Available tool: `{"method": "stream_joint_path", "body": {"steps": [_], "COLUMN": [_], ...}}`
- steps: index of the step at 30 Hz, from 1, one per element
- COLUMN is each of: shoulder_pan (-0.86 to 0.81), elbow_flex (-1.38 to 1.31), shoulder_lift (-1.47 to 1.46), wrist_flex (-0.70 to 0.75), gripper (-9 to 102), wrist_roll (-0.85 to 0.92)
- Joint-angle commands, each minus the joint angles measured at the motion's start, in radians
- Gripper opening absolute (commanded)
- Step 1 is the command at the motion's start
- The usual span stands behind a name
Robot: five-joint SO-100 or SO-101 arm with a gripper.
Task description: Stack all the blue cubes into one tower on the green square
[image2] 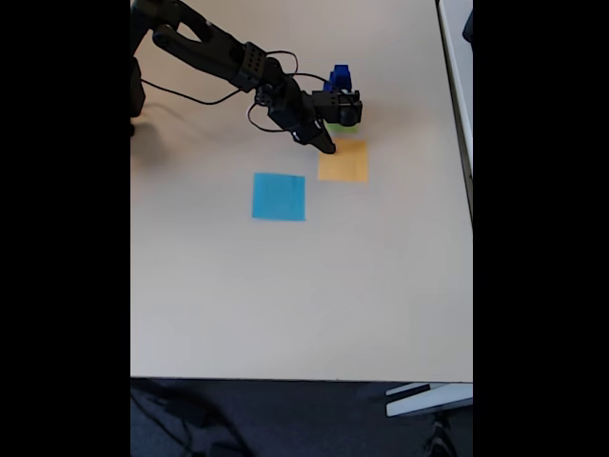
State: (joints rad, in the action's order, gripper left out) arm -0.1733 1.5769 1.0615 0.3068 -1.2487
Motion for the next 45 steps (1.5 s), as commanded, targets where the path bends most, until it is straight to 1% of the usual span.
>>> {"method": "stream_joint_path", "body": {"steps": [1, 6, 8, 11, 16, 21, 24, 27, 30, 37, 45], "shoulder_pan": [-0.009, -0.008, -0.005, -0.003, -0.009, -0.008, 0.003, 0.017, 0.031, 0.058, 0.101], "elbow_flex": [-0.023, -0.031, -0.04, -0.064, -0.173, -0.23, -0.267, -0.255, -0.264, -0.453, -0.569], "shoulder_lift": [0.11, 0.115, 0.127, 0.158, 0.204, 0.256, 0.27, 0.307, 0.334, 0.293, 0.233], "wrist_flex": [-0.012, -0.005, 0.021, 0.092, 0.268, 0.357, 0.413, 0.426, 0.471, 0.626, 0.698], "gripper": [3, 2, 2, 2, 2, 2, 2, 2, 2, 2, 2], "wrist_roll": [0.014, 0.018, 0.018, 0.018, 0.029, 0.032, 0.003, -0.031, -0.06, -0.109, -0.207]}}
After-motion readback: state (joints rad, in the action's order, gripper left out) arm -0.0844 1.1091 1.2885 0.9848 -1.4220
